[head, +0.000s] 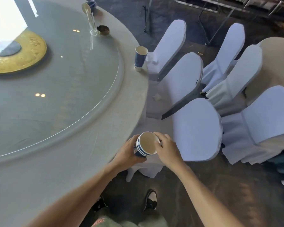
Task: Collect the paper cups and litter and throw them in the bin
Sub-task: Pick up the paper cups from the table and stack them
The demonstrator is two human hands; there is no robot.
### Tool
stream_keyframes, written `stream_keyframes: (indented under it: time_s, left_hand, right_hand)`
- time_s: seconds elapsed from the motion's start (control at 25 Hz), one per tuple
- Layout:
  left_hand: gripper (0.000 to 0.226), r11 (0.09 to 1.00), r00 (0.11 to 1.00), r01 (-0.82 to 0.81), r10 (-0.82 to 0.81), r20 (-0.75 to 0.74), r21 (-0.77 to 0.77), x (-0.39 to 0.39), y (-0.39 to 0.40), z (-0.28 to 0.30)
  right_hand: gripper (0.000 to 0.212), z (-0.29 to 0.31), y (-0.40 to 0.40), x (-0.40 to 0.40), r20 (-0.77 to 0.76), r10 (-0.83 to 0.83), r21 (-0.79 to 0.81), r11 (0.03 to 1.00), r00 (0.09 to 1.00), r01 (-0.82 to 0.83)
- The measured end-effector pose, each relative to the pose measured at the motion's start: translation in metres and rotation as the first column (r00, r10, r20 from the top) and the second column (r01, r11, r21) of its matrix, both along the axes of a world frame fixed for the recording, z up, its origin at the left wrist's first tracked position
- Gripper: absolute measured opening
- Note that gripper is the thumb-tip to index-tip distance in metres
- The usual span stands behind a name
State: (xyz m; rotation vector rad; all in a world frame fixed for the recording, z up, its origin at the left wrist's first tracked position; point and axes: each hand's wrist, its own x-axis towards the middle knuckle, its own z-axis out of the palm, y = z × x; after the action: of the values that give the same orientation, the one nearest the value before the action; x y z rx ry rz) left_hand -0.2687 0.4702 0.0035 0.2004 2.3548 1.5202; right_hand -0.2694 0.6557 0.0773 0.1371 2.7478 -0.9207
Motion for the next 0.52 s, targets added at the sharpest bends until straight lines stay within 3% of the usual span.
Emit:
stream_keyframes:
  time_s: [0.24, 0.52]
  left_hand:
    - [0.084, 0.995, 0.995, -0.096, 0.096, -0.012, -0.024, 0.021, 0.068, 0.000]
    - [0.085, 0.965, 0.964, -0.254, 0.258, 0.068, -0.064, 0.046, 0.114, 0.000]
  right_hand:
    - [0.086, -0.012, 0.060, 0.004, 0.211, 0.224, -0.019, 0.974, 0.952, -0.225]
    - [0.098, -0.035, 0.098, -0.001, 0.310, 0.345, -0.124, 0.938, 0.886, -0.323]
